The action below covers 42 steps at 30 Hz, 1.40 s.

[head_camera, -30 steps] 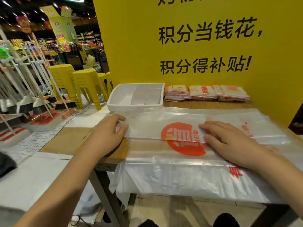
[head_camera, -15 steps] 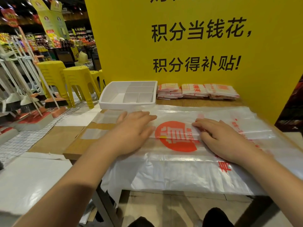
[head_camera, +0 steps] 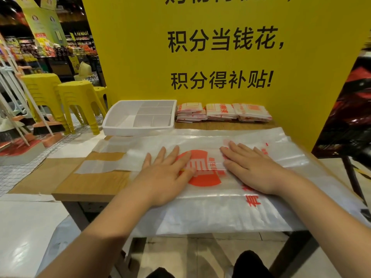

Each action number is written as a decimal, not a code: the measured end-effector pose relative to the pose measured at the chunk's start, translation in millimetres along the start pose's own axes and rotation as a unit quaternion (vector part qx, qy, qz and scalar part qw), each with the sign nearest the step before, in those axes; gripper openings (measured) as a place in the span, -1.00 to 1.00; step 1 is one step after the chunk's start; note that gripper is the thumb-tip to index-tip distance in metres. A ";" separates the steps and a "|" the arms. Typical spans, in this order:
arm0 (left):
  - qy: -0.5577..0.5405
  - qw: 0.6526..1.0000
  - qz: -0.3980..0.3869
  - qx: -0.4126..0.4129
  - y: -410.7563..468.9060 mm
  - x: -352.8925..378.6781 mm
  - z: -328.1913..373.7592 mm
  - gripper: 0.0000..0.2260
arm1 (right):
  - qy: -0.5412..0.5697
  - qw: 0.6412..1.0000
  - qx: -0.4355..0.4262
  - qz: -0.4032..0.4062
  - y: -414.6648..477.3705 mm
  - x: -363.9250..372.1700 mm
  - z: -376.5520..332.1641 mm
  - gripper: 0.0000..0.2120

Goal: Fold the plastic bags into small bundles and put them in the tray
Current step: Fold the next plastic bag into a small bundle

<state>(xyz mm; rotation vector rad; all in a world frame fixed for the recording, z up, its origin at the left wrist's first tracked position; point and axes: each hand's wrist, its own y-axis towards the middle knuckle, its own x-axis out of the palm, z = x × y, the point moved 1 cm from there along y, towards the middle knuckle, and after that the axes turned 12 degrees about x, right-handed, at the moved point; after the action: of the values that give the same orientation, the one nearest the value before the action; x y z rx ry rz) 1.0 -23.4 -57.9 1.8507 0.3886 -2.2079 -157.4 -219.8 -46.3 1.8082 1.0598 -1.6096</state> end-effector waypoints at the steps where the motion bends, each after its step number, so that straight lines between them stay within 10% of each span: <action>1: 0.001 1.000 -0.001 -0.013 -2.5 -0.2 -5.3 -0.47 | -0.001 1.000 0.016 0.000 -0.9 -0.7 8.8 -0.47; 13: -0.012 0.997 0.063 -0.042 -12.0 1.1 -13.1 -0.37 | -0.017 0.985 0.170 0.030 -11.7 -6.2 65.2 -0.39; 22: 0.037 0.993 0.115 -0.004 -16.7 -12.1 -7.6 -0.34 | -0.069 0.993 -0.067 0.062 -19.2 -22.3 27.0 -0.23; 30: 0.144 0.987 0.038 0.060 -14.4 -41.6 -16.1 -0.56 | -0.173 0.978 -0.090 0.080 -11.0 -27.5 2.5 -0.45; 38: 0.181 0.969 0.162 0.050 -26.4 -58.4 -11.2 -0.55 | -0.200 0.954 -0.085 0.206 -21.2 -43.1 -1.8 -0.62; 42: 0.084 0.989 0.068 0.104 -74.7 -61.7 -4.6 -0.67 | -0.158 0.974 -0.110 0.122 -74.0 -43.1 5.5 -0.61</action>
<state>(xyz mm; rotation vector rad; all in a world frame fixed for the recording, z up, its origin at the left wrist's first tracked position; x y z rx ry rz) -9.8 48.7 6.0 2.1100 0.0588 -2.0770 -220.5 -191.1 4.4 1.4180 0.8005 -1.5011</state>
